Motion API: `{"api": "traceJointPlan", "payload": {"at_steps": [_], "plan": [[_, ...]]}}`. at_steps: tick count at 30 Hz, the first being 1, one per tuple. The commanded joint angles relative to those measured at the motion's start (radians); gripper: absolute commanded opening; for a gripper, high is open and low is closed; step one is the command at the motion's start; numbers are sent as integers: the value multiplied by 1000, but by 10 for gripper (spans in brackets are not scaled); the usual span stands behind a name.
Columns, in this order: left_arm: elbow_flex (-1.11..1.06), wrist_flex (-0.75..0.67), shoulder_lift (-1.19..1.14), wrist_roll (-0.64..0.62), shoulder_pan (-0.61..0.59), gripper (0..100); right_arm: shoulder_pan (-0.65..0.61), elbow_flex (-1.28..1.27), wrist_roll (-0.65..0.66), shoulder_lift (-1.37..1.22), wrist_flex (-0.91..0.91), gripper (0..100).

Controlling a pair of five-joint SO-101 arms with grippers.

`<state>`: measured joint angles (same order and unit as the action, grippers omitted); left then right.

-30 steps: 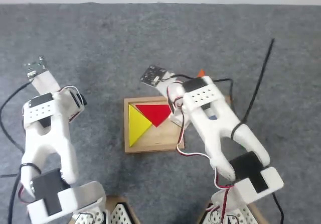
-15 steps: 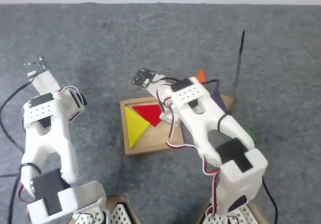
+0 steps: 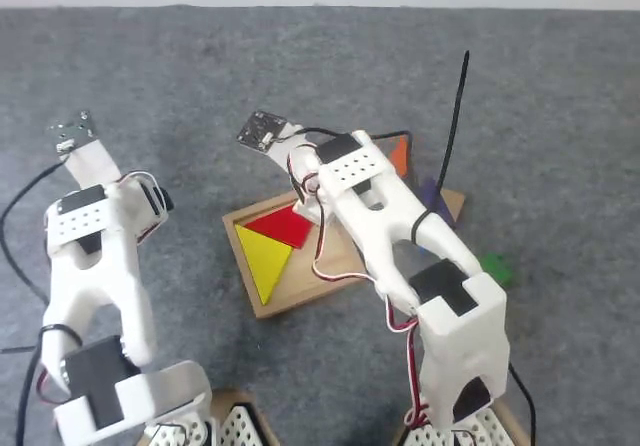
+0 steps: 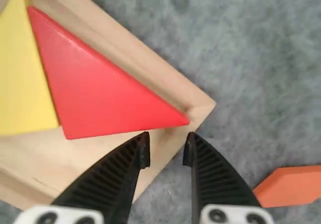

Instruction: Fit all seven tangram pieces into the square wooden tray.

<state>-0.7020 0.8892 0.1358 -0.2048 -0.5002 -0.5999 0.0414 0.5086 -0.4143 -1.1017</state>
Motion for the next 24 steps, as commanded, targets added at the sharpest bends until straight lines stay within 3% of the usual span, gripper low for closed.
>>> {"api": "traceJointPlan", "payload": {"at_steps": [1, 8, 12, 16, 21, 24], "plan": [[12, -17, 44, 15, 8, 221, -44, 32, -18, 7, -2, 133], [8, -17, 44, 15, 8, 221, -148, 23, -20, 7, -1, 133], [8, -17, 44, 17, 9, 221, -142, 12, -18, 18, -12, 132], [5, -12, 43, 31, 34, 221, -15, 41, -18, 87, -110, 132], [-25, 2, 51, 153, 146, 221, 186, 54, 38, 291, -289, 133], [-5, 129, 55, 170, 216, 221, 282, -52, 135, 467, -306, 133]]}}
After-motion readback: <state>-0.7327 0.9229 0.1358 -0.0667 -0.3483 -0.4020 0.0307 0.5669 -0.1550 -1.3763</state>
